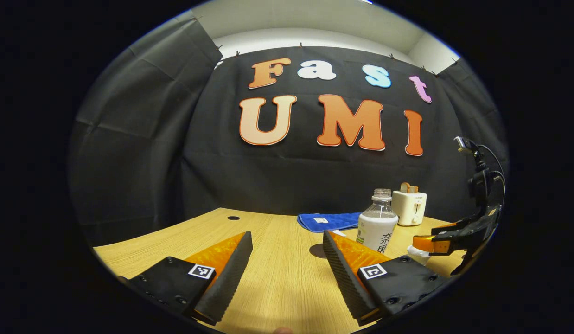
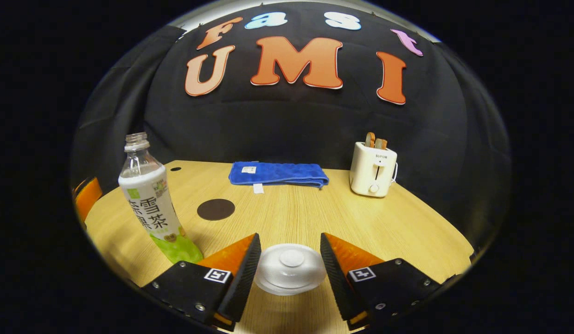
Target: Open the teacup lid with one hand, grasp the water bottle and pour water into the teacup with the other hand; after pouring, place the water bottle on the coaster and then close the teacup lid.
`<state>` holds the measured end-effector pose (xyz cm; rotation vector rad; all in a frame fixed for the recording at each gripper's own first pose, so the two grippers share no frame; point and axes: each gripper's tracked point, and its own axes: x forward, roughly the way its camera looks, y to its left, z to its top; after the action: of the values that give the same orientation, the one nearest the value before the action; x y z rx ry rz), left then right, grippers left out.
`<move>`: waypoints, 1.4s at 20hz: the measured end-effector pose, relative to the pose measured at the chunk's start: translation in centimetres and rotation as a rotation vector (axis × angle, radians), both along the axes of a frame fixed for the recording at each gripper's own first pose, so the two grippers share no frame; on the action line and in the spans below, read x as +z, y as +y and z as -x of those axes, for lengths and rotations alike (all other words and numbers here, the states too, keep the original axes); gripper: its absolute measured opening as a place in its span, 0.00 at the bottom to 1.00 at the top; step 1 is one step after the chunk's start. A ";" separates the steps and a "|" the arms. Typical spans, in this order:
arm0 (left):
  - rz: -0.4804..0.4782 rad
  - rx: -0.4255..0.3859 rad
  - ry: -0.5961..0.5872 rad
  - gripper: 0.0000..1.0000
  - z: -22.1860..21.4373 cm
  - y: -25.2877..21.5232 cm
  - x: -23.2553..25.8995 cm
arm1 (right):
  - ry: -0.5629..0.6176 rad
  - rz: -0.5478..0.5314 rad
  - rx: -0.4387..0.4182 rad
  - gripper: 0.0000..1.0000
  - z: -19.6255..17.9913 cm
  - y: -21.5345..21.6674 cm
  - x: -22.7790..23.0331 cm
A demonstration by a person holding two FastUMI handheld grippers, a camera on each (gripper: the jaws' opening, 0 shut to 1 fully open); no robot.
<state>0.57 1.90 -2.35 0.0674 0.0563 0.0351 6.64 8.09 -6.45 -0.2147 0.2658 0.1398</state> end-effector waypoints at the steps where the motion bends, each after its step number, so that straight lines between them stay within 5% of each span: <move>1: 0.000 0.002 0.005 0.98 -0.1 0.1 -0.2 | 0.006 -0.001 -0.003 0.74 0.0 0.0 -0.1; 6: 0.003 0.005 0.025 0.98 -0.3 0.3 -0.9 | 0.038 -0.015 0.000 0.44 0.0 0.0 -0.6; 10: -0.001 0.002 0.023 0.98 -0.3 0.2 -0.8 | 0.052 -0.020 0.008 0.33 0.1 0.1 -0.8; 20: 0.007 -0.006 0.026 0.97 -0.2 -0.2 -1.0 | 0.020 -0.051 0.018 0.20 0.7 -0.3 1.0; 28: 0.018 -0.072 -0.008 0.98 0.9 -3.7 -0.4 | -0.058 -0.067 -0.066 0.15 0.8 -6.9 4.3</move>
<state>-0.29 -1.83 -2.79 0.0508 0.0466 -0.0369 5.80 1.17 -2.12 -0.1431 0.2104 0.0769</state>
